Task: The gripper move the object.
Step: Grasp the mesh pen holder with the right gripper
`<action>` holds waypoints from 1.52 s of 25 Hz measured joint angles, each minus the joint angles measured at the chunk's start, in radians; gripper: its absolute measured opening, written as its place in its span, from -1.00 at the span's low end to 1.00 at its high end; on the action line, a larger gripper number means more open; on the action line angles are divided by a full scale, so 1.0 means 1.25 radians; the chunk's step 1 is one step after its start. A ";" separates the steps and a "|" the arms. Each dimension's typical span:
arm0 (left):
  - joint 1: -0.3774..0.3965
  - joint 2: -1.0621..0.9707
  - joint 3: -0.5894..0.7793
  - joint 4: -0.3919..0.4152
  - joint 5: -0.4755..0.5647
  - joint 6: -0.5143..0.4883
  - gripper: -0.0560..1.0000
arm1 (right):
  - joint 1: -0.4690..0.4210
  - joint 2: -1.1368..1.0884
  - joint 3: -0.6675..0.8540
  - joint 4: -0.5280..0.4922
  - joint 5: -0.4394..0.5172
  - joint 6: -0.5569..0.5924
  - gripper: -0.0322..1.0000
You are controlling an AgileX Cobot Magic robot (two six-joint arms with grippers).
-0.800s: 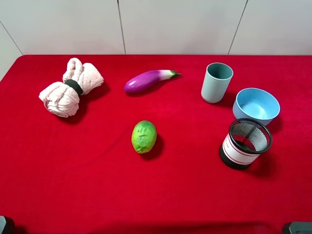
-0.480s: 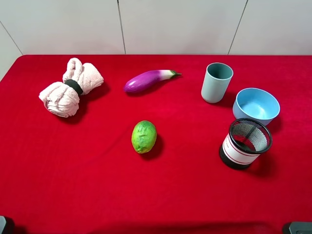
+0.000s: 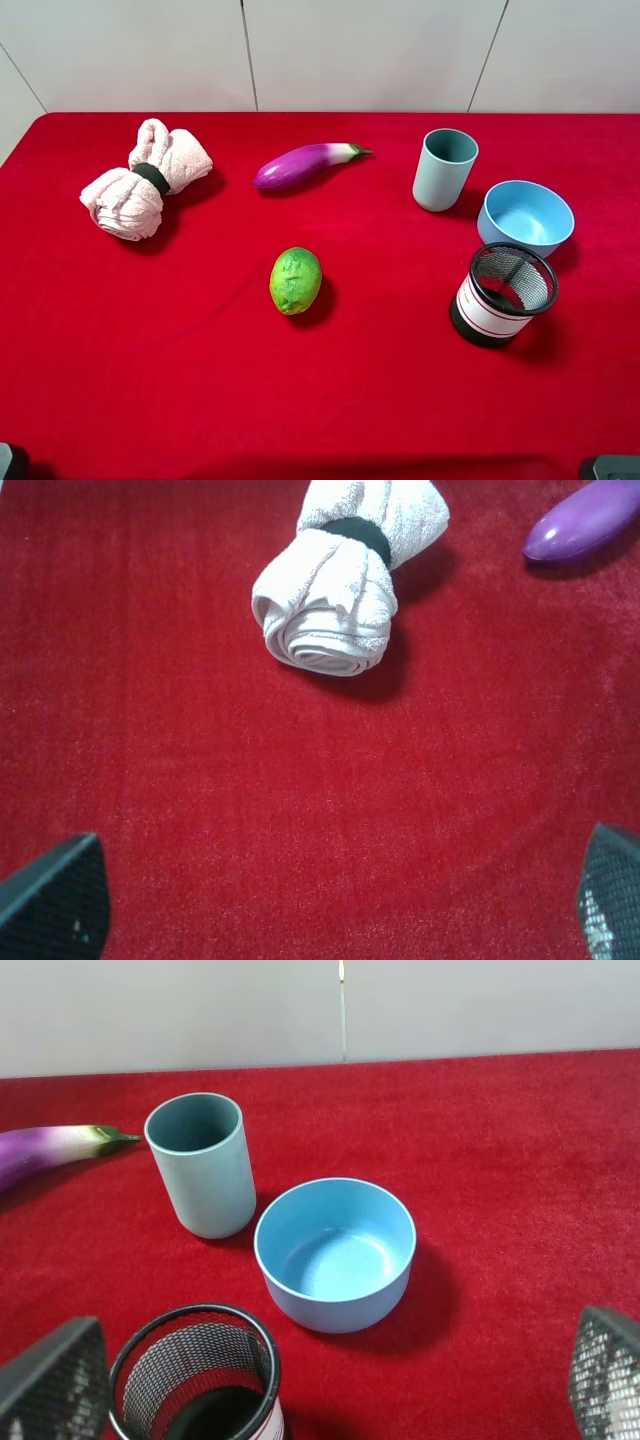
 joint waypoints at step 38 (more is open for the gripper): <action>0.000 0.000 0.000 0.000 -0.002 0.000 0.85 | 0.000 0.761 -0.234 0.056 0.155 0.073 0.40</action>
